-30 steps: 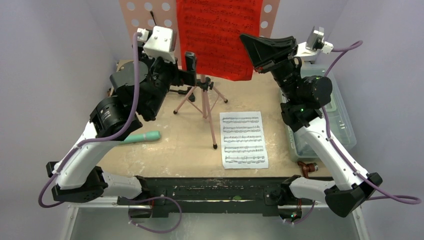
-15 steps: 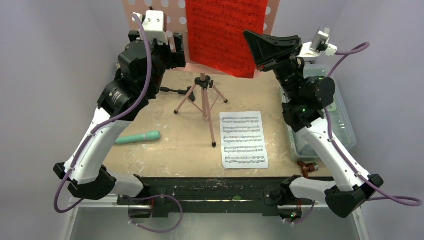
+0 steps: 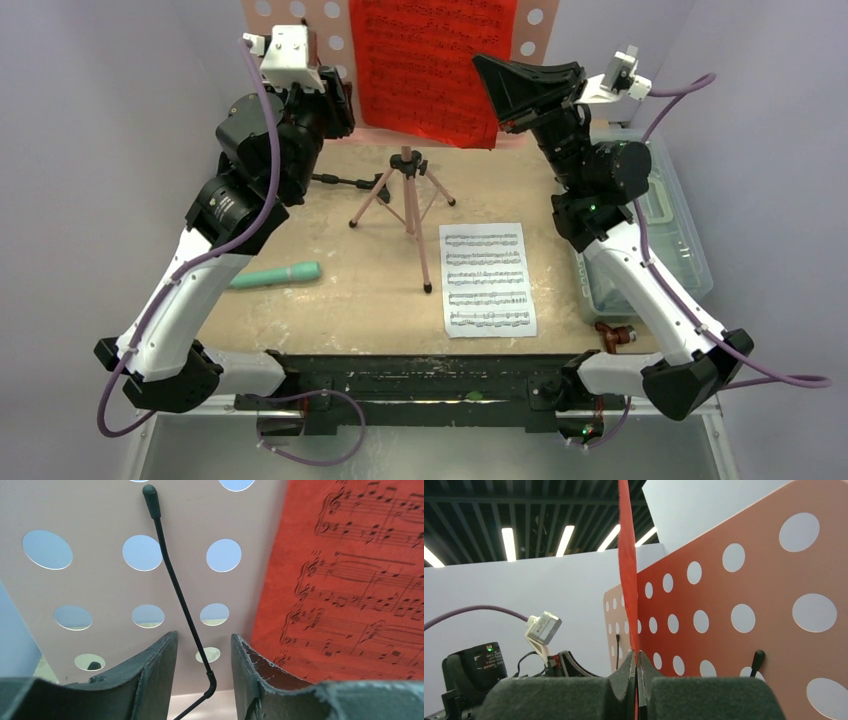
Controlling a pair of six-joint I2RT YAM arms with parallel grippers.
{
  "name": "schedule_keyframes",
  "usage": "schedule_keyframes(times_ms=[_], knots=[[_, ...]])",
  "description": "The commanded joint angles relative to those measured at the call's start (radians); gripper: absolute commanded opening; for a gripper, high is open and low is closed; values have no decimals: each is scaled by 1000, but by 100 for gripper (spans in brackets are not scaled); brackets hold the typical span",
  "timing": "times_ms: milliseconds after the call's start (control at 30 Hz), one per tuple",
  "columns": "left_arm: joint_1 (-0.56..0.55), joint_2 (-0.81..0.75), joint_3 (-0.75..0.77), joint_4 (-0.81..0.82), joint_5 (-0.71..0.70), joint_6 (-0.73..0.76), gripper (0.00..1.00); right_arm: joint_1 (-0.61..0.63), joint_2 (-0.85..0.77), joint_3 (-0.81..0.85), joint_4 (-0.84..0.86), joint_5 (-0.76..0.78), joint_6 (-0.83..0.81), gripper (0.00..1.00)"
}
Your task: Set up the instrument practice props
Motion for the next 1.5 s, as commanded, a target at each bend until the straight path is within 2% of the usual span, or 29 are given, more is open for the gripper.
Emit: schedule_keyframes(times_ms=[0,200,400,600,1033,1467], knots=[[4,-16,-25,88,19,12,41,8,-1,50,38,-3,-4,0],[5,-36,-58,124,29,27,27,38,19,82,15,9,-46,0],[4,-123,-198,252,40,69,13,75,52,115,-4,42,-96,0],[4,-203,-311,388,71,96,5,128,87,155,-32,83,-169,0],[5,-254,-401,504,115,115,0,158,134,178,-38,161,-205,0],[4,-248,-371,491,155,107,0,185,271,270,23,67,-159,0]])
